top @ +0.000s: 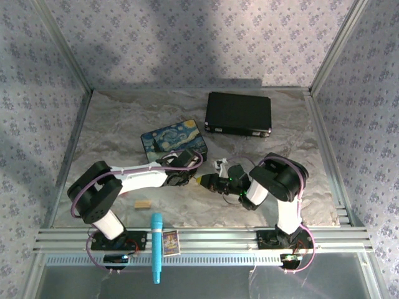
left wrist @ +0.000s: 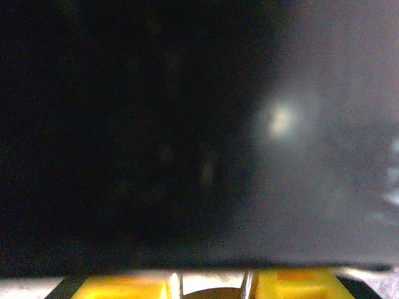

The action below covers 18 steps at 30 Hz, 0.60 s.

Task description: Unlock the padlock with the key

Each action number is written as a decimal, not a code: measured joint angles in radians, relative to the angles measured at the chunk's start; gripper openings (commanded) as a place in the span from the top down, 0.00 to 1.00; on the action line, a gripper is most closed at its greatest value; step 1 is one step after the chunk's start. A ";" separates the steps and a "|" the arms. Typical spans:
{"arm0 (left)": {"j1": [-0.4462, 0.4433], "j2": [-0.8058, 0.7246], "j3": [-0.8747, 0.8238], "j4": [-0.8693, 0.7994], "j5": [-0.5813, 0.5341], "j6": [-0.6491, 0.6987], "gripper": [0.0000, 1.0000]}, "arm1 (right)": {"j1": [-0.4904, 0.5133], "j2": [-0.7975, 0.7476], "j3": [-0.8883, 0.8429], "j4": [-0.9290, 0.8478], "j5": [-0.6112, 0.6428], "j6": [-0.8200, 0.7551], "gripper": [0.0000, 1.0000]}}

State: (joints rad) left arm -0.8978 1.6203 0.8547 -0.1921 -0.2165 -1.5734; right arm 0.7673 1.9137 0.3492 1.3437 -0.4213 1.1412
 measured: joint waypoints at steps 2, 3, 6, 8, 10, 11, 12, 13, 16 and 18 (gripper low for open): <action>0.000 0.001 0.000 -0.003 -0.001 0.000 0.90 | 0.002 0.006 0.005 0.000 0.005 0.001 1.00; 0.000 0.002 0.000 -0.002 -0.002 0.000 0.90 | 0.003 0.007 0.005 0.000 0.006 0.000 1.00; -0.001 0.004 0.001 -0.003 -0.005 0.000 0.90 | 0.004 0.007 0.005 0.000 0.011 0.000 1.00; -0.001 0.005 0.002 -0.002 -0.005 -0.001 0.90 | 0.004 0.007 0.005 0.000 0.013 0.001 1.00; -0.001 0.005 0.002 -0.002 -0.005 -0.003 0.92 | 0.004 0.007 0.005 0.000 0.014 0.002 1.00; -0.001 0.005 0.002 0.000 -0.004 -0.003 0.92 | 0.004 0.007 0.005 0.000 0.013 0.004 1.00; -0.001 0.005 0.002 0.001 -0.004 -0.004 0.92 | 0.004 0.007 0.006 0.000 0.013 0.004 1.00; -0.002 0.005 0.002 0.001 -0.005 -0.004 0.93 | 0.003 0.007 0.009 -0.001 0.010 0.005 1.00; -0.003 0.004 0.002 0.001 -0.006 -0.004 0.93 | -0.007 0.007 0.016 -0.010 -0.008 0.013 1.00; -0.004 0.002 0.002 0.000 -0.008 -0.006 0.93 | -0.015 0.007 0.019 -0.013 -0.025 0.020 1.00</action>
State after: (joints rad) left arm -0.9016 1.6226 0.8566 -0.1917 -0.2241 -1.5799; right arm 0.7525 1.9209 0.3687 1.3304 -0.4465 1.1610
